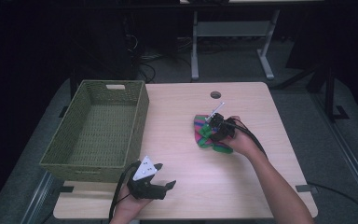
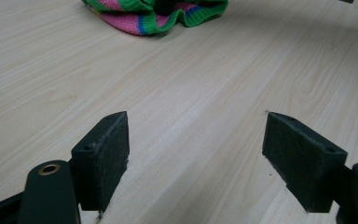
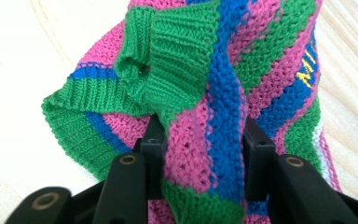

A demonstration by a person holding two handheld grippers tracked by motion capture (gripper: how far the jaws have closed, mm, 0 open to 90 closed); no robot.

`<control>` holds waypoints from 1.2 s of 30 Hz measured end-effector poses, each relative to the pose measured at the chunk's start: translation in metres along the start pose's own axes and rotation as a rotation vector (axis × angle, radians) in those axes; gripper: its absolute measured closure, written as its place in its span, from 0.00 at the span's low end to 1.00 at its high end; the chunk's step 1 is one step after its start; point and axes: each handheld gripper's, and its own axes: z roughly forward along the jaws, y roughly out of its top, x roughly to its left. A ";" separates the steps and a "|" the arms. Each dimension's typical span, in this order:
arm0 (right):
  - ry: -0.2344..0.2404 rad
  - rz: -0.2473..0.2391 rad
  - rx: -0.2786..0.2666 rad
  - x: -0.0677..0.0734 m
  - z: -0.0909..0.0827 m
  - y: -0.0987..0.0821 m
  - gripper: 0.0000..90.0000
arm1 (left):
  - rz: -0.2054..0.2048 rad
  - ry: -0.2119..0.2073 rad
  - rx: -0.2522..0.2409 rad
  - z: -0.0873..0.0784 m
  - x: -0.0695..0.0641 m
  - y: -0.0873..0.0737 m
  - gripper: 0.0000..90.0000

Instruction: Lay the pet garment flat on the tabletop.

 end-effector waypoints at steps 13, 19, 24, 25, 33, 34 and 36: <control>0.046 0.056 -0.002 -0.008 -0.002 0.001 0.76 | 0.000 0.004 0.000 0.001 0.001 0.001 0.25; 0.090 0.108 -0.036 -0.018 -0.010 -0.001 0.77 | -0.005 0.006 0.001 0.001 0.002 0.001 0.25; 0.103 0.123 -0.057 -0.022 -0.019 -0.004 0.77 | -0.006 0.006 0.001 0.002 0.001 0.001 0.25; 0.110 0.127 -0.065 -0.024 -0.022 -0.005 0.77 | -0.006 0.005 0.001 0.002 0.001 0.001 0.25; 0.150 0.155 -0.125 -0.031 -0.044 -0.012 0.77 | -0.008 -0.001 0.007 0.005 -0.001 0.001 0.25; 0.158 0.152 -0.131 -0.032 -0.048 -0.013 0.77 | -0.002 -0.001 0.015 0.004 0.000 0.001 0.25; 0.163 0.158 -0.136 -0.033 -0.052 -0.014 0.77 | 0.000 0.001 0.017 0.004 0.000 0.001 0.25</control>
